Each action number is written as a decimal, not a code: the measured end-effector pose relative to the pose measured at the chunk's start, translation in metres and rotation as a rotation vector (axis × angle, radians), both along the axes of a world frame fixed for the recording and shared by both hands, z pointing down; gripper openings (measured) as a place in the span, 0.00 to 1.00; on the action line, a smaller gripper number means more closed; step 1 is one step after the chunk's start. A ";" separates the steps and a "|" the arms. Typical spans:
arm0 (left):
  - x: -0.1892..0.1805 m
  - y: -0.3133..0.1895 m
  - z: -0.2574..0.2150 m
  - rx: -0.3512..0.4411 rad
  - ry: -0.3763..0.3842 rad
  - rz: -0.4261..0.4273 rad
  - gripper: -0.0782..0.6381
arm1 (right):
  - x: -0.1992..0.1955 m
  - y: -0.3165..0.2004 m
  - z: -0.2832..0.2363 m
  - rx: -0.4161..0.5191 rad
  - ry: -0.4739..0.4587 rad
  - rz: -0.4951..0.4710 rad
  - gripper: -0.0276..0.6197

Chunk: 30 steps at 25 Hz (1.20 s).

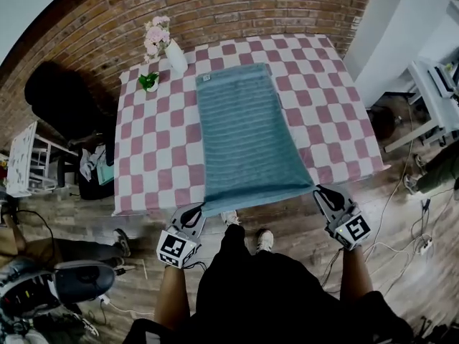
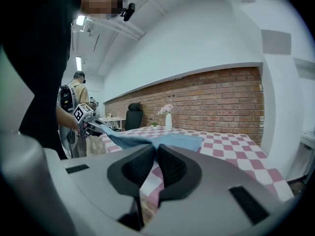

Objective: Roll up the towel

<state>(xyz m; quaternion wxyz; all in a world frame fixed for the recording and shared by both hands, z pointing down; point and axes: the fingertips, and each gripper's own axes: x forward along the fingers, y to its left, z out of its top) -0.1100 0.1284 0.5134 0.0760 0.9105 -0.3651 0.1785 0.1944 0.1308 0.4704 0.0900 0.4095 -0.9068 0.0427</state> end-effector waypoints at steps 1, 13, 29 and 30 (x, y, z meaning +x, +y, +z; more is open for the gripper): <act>0.002 0.013 0.000 -0.002 -0.001 0.004 0.12 | 0.003 0.011 0.001 -0.004 0.003 -0.008 0.09; 0.004 0.041 -0.033 0.086 -0.027 -0.026 0.12 | 0.008 0.046 -0.026 0.074 -0.007 -0.016 0.09; -0.021 -0.149 -0.010 -0.012 0.058 -0.257 0.12 | -0.020 -0.164 -0.019 0.112 -0.041 0.040 0.09; -0.022 -0.160 -0.008 -0.023 0.062 -0.257 0.12 | -0.021 -0.175 -0.016 0.101 -0.039 0.040 0.09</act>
